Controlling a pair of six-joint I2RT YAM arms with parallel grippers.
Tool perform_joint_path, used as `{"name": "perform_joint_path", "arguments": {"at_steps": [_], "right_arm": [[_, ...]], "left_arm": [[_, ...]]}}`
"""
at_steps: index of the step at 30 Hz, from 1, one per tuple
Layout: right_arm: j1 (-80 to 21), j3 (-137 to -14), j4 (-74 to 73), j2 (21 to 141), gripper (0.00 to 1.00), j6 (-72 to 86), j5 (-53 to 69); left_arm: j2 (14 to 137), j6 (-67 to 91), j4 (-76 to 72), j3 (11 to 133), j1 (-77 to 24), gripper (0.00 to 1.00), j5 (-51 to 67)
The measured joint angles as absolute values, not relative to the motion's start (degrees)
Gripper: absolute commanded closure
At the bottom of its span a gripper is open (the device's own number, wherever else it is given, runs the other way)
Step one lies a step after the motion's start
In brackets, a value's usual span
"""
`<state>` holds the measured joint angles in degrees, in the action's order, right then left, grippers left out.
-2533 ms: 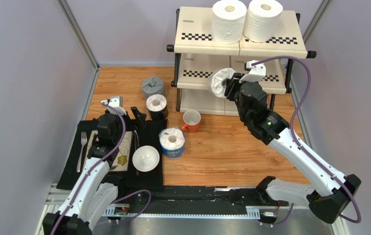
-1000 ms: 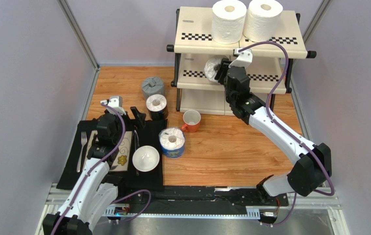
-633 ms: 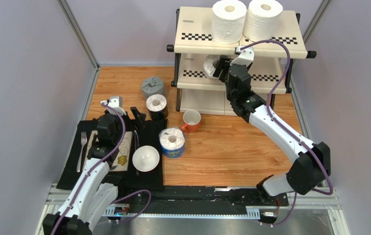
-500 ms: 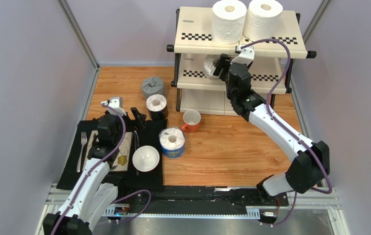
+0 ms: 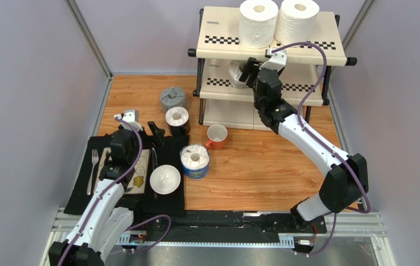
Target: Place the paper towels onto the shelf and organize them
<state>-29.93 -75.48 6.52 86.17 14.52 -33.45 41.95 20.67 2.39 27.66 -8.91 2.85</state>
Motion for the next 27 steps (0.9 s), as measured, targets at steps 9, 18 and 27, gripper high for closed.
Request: {"name": "perform_joint_path", "arguments": {"at_steps": [9,18,27], "right_arm": [[-29.7,-70.4,14.5,85.0,0.21,14.4,-35.1],[-29.5,-68.2,17.7,83.9,0.2,12.9,-36.1],[-29.4,-66.8,21.5,83.9,0.2,12.1,-35.9]], "left_arm": [[41.9,20.6,2.4,27.7,-8.9,0.01,2.5],[41.8,20.7,2.4,27.4,-8.9,0.01,2.5],[41.5,20.7,2.4,27.4,-8.9,0.01,2.4]]}}
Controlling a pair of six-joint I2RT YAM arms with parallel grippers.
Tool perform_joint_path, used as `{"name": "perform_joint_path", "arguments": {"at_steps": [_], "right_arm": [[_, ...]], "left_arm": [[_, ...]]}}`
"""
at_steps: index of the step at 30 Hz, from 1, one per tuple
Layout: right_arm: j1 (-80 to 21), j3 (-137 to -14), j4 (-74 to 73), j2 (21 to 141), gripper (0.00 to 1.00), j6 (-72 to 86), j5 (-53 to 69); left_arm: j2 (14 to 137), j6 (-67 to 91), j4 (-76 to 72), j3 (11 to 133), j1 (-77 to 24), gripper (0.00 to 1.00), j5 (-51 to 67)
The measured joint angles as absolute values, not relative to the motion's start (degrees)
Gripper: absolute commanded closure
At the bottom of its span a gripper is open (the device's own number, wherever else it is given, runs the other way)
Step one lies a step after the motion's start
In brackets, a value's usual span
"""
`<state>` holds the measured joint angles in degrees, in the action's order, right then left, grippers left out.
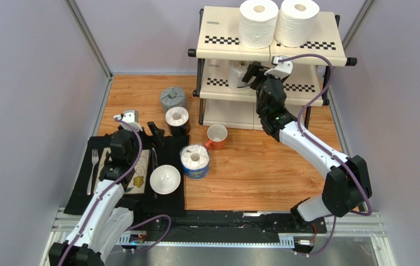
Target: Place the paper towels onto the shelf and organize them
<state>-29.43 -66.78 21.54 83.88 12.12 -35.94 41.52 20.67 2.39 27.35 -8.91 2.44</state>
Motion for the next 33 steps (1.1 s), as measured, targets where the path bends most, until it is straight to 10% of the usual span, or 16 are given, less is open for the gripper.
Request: {"name": "perform_joint_path", "arguments": {"at_steps": [17,33], "right_arm": [[-29.5,-55.5,25.4,70.9,0.2,11.8,-30.6],[-48.1,-61.3,-5.0,74.6,0.14,21.5,-14.6]], "left_arm": [[40.0,20.7,2.4,26.7,-8.9,0.01,1.4],[39.5,20.7,3.4,26.5,-8.9,0.01,1.2]]}}
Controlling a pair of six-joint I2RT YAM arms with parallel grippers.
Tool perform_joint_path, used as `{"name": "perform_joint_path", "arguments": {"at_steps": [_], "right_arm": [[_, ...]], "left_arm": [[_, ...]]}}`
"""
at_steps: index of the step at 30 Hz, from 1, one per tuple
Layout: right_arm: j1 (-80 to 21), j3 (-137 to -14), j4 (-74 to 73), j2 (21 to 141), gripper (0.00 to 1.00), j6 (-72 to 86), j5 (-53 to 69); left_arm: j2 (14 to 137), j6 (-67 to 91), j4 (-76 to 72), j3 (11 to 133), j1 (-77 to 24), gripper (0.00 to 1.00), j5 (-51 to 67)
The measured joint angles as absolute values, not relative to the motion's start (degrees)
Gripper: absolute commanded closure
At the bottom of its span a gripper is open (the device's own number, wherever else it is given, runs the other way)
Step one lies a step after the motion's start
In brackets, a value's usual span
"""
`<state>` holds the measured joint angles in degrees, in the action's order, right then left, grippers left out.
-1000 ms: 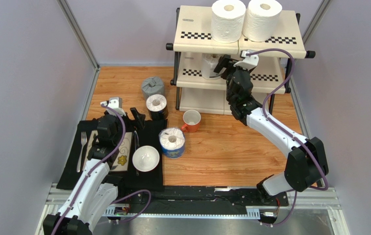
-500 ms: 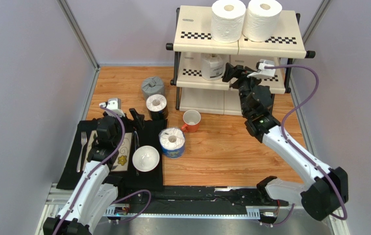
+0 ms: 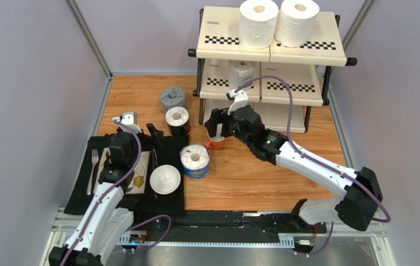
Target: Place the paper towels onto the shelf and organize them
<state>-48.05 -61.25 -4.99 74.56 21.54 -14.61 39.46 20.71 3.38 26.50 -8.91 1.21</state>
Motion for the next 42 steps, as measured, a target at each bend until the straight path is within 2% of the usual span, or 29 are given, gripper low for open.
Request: {"name": "perform_joint_path", "arguments": {"at_steps": [7,18,26,42], "right_arm": [[-50.5,-59.5,-12.9,79.1,0.13,29.4,-7.4],[-56.1,-59.5,-16.6,86.1,0.15,34.2,-2.3],[-57.3,-59.9,-17.1,89.8,0.19,36.2,-5.4],[-58.0,-58.7,-15.0,89.6,0.19,40.1,-14.6]], "left_arm": [[39.4,20.7,4.5,26.5,-8.9,0.01,1.2],[39.4,20.7,5.0,26.5,-8.9,0.01,1.2],[39.3,20.6,5.0,26.5,-8.9,0.01,1.2],[39.0,20.6,5.0,26.5,-8.9,0.01,1.2]]}}
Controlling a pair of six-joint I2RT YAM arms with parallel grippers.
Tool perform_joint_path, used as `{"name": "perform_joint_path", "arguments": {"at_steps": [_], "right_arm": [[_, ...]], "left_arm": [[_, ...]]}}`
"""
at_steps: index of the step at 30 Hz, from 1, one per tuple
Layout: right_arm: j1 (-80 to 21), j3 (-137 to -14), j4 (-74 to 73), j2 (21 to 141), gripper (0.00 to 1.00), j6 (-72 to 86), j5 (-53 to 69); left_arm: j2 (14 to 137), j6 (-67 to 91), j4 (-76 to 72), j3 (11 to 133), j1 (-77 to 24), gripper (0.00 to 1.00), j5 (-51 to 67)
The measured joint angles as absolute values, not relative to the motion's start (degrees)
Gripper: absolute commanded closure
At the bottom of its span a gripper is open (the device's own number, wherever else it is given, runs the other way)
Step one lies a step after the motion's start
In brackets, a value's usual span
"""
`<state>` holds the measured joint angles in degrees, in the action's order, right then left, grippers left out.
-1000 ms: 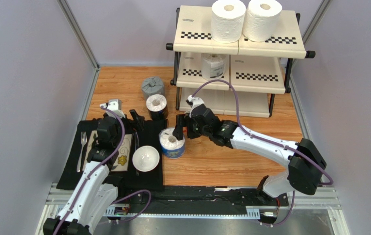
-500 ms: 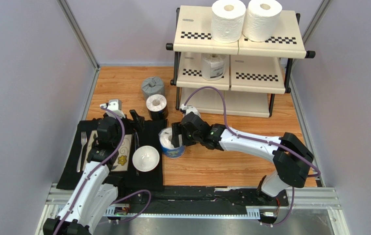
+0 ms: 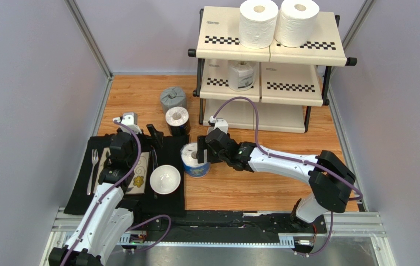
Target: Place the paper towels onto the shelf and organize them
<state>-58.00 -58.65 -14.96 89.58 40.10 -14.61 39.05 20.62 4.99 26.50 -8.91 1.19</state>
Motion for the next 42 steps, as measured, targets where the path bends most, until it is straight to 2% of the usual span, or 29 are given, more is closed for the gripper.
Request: {"name": "perform_joint_path", "arguments": {"at_steps": [14,17,21,24,27,31,39,42], "right_arm": [[-58.0,-58.7,-13.1,91.9,0.25,41.0,-16.5],[-58.0,-59.2,-13.0,92.7,0.36,40.9,-16.6],[-58.1,-60.2,-12.9,93.5,0.63,40.8,-16.6],[-58.4,-60.4,-13.2,93.4,0.72,40.2,-17.4],[-58.4,-60.3,-14.3,92.4,0.74,39.6,-18.0],[-58.5,-58.7,-17.9,87.7,0.76,38.2,-19.6],[-57.9,-57.5,-23.8,66.6,0.78,34.1,-26.2],[-55.8,-58.3,-26.1,60.3,0.82,31.9,-30.3]], "left_arm": [[39.0,20.6,5.0,26.5,-8.9,0.01,1.2],[39.0,20.6,5.0,26.5,-8.9,0.01,1.2],[38.9,20.6,5.0,26.5,-8.9,0.01,1.2],[38.7,20.6,5.0,26.5,-8.9,0.01,1.2],[38.7,20.6,5.0,26.5,-8.9,0.01,1.2],[38.7,20.6,5.0,26.5,-8.9,0.01,1.2],[38.7,20.6,5.0,26.5,-8.9,0.01,1.2],[38.7,20.6,5.0,26.5,-8.9,0.01,1.2]]}}
